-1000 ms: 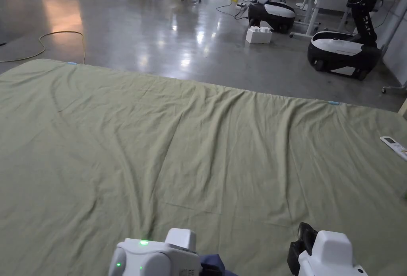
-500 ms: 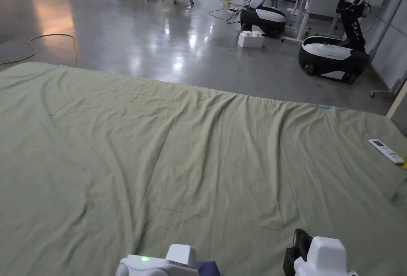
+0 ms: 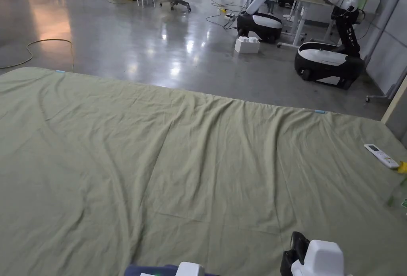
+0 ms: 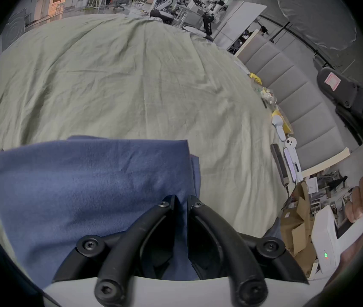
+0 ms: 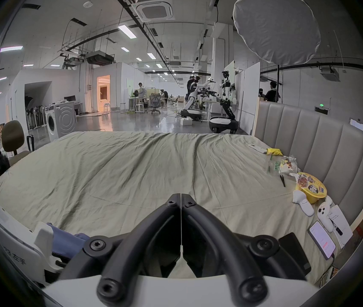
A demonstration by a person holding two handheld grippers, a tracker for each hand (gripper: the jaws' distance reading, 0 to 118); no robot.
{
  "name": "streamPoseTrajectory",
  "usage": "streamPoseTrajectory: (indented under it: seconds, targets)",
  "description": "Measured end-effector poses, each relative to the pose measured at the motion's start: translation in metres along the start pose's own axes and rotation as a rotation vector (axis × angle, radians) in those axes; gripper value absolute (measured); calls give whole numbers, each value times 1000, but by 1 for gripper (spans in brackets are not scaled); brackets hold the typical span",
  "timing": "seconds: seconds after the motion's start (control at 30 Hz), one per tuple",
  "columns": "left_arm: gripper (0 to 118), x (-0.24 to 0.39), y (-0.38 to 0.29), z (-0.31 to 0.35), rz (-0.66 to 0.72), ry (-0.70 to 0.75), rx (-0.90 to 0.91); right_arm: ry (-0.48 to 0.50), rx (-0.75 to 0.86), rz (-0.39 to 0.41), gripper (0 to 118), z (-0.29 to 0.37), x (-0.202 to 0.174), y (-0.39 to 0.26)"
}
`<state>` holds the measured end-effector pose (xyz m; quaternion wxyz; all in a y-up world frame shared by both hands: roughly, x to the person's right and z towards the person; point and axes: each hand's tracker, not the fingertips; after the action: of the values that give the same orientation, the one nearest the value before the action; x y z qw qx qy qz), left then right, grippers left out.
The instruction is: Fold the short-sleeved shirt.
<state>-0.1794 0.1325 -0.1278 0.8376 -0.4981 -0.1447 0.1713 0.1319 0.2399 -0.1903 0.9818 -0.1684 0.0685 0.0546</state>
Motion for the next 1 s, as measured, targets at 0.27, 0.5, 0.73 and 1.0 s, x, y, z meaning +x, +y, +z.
streamPoseTrajectory:
  seconds: [0.27,0.5,0.73,1.0]
  targets:
    - [11,-24,9,70,-68,96,390,-21,85,-23,1,2,-7,23]
    - [11,-31,19,141,-178,367,763,-35,161,-40,1,0,-13,48]
    - [11,-28,26,175,-271,559,964,-47,236,-30,1,3,-19,67]
    - [11,-35,28,175,-217,553,978,-46,282,13,1,6,-21,77]
